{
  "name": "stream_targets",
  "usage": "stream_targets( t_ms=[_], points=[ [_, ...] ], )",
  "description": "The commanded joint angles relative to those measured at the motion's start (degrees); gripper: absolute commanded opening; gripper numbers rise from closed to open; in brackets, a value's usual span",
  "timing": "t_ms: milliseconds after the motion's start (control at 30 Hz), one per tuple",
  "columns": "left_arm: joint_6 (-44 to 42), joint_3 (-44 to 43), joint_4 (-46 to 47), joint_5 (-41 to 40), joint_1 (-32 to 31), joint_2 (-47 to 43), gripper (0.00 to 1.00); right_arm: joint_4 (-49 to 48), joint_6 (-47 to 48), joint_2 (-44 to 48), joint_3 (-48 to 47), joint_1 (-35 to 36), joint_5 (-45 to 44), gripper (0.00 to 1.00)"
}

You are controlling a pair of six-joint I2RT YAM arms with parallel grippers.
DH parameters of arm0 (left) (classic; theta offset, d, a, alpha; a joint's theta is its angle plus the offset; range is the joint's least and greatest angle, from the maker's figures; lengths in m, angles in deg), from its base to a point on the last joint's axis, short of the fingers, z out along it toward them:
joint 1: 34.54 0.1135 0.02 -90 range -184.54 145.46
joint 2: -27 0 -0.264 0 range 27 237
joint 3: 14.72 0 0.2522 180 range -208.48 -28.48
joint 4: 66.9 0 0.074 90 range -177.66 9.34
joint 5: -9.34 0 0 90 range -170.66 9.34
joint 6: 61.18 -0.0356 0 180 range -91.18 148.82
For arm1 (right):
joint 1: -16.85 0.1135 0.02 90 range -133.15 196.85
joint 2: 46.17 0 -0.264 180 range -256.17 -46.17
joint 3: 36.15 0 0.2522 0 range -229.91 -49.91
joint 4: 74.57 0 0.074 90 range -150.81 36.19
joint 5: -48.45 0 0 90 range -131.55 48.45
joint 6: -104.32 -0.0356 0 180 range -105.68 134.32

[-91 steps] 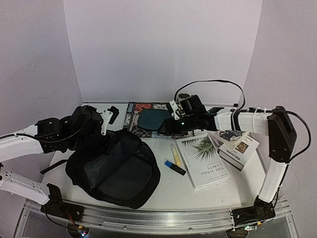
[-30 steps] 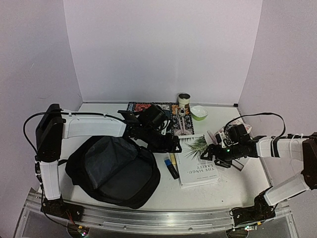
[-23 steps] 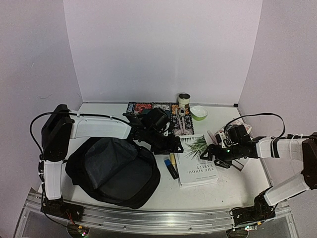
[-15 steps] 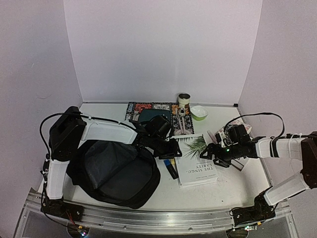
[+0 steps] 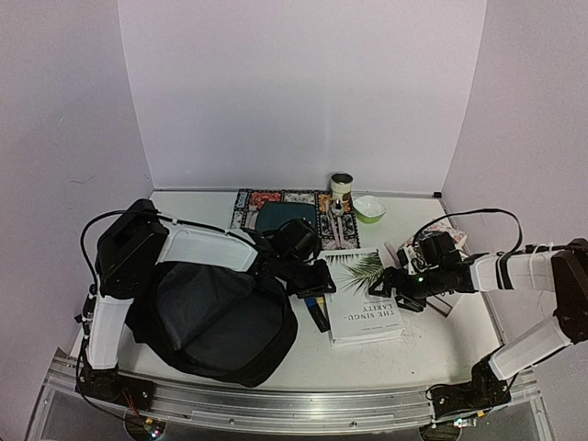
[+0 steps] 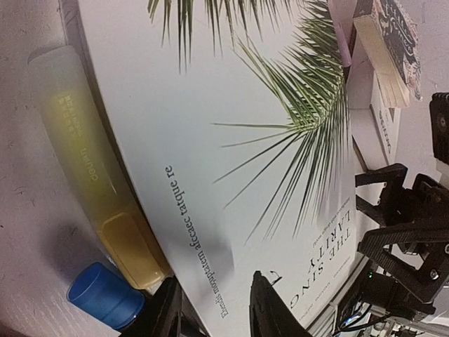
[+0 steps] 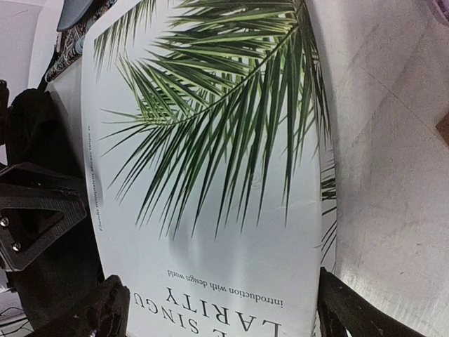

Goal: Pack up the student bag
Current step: Grab the book at the center of the board.

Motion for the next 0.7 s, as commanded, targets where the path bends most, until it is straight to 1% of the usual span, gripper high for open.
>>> stream_targets(
  t_ms=[0,133,267,400,533,667],
  points=[
    [0.4,0.6,2.0,-0.6,0.1,0.9,0.33,0.1,0.4,-0.7,-0.9,0.0,1.5,0.91],
    [0.4,-0.2,2.1,0.2,0.1,0.8,0.25,-0.2,0.5,-1.1,-1.0,0.0,1.8,0.91],
    [0.7,-1.4,2.5,1.0,0.1,0.0,0.11,-0.3,0.4,-1.0,-1.1,0.0,2.0,0.91],
    [1.9,-1.3,3.3,1.2,0.3,-2.0,0.02,0.0,0.1,0.6,-0.6,0.0,1.3,0.90],
    [5.1,0.6,6.5,2.9,1.0,-3.8,0.00,0.7,-1.7,5.2,0.9,0.0,-2.0,0.90],
    [8.5,3.2,10.2,3.9,1.2,-5.2,0.00,2.1,-4.9,11.5,3.2,0.0,-6.2,0.95]
  ],
)
